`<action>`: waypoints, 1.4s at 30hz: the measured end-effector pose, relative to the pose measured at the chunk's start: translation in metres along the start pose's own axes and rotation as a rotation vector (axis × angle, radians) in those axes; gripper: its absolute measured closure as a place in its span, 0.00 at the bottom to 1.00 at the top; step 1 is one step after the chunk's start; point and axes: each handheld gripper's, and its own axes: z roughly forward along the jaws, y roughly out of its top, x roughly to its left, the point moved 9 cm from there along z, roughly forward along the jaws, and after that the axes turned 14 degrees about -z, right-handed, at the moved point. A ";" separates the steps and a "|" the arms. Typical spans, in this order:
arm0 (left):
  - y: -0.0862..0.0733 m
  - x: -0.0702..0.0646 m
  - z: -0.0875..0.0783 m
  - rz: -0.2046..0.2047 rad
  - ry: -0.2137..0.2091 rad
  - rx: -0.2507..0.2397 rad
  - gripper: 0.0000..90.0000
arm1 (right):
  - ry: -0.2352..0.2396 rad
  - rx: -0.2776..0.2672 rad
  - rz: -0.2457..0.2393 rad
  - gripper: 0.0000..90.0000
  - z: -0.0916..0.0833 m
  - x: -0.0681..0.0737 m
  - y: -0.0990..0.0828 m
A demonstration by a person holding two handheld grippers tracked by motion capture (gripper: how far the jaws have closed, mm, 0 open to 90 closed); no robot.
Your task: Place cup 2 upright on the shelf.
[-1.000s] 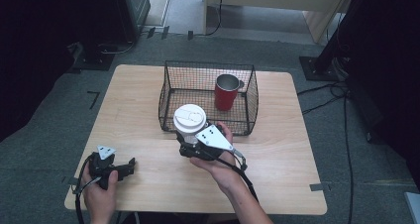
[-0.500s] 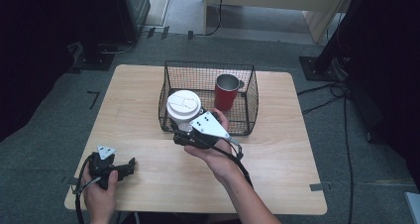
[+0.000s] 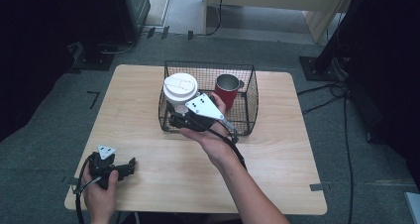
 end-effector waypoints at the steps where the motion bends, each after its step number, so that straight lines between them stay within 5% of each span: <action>1: 0.000 0.000 0.000 0.000 0.000 0.000 0.00 | -0.003 0.002 0.001 0.18 0.002 -0.001 0.000; 25: 0.000 0.000 0.000 0.001 0.001 -0.002 0.00 | -0.095 0.035 0.075 0.18 0.067 -0.038 -0.019; 42: 0.000 0.000 0.000 0.002 0.001 0.002 0.00 | -0.130 0.069 0.020 0.18 0.112 -0.048 -0.047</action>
